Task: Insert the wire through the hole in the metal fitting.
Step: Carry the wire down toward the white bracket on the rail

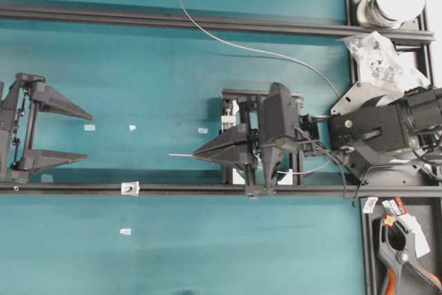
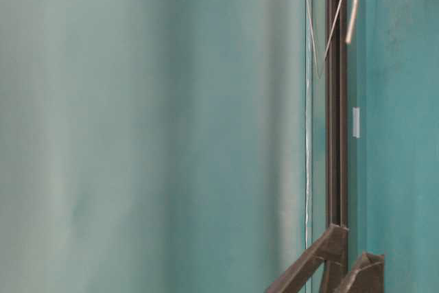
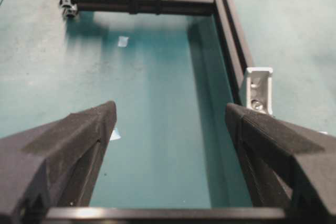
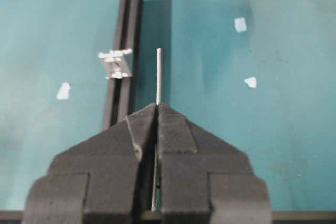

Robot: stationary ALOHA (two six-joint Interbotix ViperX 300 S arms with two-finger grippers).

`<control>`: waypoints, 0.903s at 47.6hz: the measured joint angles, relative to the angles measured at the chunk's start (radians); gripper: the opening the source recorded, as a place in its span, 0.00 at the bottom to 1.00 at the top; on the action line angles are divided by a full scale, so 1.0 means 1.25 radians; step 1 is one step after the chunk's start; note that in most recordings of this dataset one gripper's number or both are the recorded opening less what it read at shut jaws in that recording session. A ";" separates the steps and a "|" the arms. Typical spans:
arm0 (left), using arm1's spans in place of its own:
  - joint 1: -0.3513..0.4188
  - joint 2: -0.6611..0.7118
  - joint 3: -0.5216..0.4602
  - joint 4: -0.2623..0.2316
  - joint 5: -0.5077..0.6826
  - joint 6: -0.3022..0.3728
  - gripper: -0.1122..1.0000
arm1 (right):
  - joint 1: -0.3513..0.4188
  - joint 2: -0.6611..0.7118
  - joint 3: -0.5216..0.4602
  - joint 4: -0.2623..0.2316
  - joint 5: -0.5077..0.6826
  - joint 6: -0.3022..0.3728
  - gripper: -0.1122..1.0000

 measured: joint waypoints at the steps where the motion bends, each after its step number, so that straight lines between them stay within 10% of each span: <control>1: -0.001 0.001 0.000 0.000 -0.002 -0.002 0.83 | 0.006 0.001 0.001 0.010 -0.007 -0.005 0.09; 17: -0.020 0.061 -0.011 -0.005 -0.021 -0.053 0.83 | 0.107 0.036 0.006 0.177 -0.065 -0.107 0.09; 43: -0.053 0.151 -0.043 -0.005 -0.086 -0.059 0.83 | 0.153 0.137 -0.032 0.202 -0.096 -0.113 0.09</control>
